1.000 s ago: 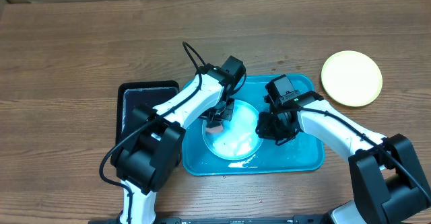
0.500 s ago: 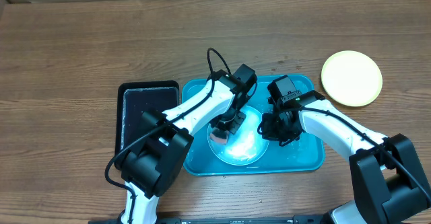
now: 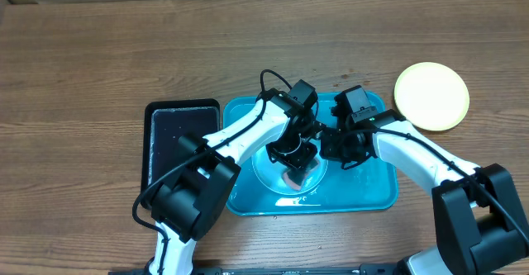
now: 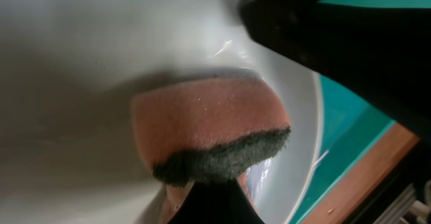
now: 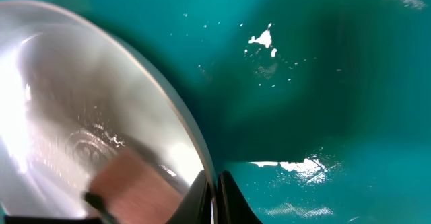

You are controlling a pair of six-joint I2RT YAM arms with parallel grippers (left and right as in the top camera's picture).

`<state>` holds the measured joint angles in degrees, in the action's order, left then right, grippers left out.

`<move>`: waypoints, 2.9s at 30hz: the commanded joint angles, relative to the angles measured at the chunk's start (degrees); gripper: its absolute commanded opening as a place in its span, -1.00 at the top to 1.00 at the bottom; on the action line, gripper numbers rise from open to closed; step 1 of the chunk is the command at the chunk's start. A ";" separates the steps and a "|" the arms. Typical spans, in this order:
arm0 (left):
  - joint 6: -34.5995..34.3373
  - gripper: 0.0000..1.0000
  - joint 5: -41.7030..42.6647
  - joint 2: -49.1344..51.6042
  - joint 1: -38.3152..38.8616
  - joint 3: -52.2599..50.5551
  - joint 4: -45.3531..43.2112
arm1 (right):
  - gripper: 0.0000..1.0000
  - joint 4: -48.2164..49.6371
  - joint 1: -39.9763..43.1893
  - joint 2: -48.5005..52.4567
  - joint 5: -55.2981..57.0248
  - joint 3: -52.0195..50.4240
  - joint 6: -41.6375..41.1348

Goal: Clean dirty plates on tray and stack at the side
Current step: 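Scrub the white plate with the sponge while the right gripper holds it, then return the sponge with the left gripper to the black tray, then lift the white plate by its rim with the right gripper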

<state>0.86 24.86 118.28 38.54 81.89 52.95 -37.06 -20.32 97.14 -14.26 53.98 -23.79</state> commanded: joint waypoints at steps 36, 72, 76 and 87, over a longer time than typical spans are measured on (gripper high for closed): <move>-29.18 0.92 -39.69 -11.56 -7.39 17.59 22.67 | 0.92 -2.97 1.42 0.02 -2.36 0.72 1.03; -17.97 0.91 -35.23 -13.62 -24.63 8.63 23.58 | -0.26 -4.92 -2.34 -3.15 1.92 2.47 -0.22; -17.51 0.91 -33.35 -13.62 -25.83 5.90 21.40 | -0.26 -1.46 -2.34 -2.45 1.68 0.20 -0.24; -16.70 0.92 -29.68 -13.60 -26.64 -4.57 11.61 | 0.03 4.81 -2.34 4.55 -2.49 -0.68 -0.26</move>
<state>-17.12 -6.20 104.90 12.23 79.72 65.54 -32.88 -22.83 99.20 -14.33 54.00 -23.88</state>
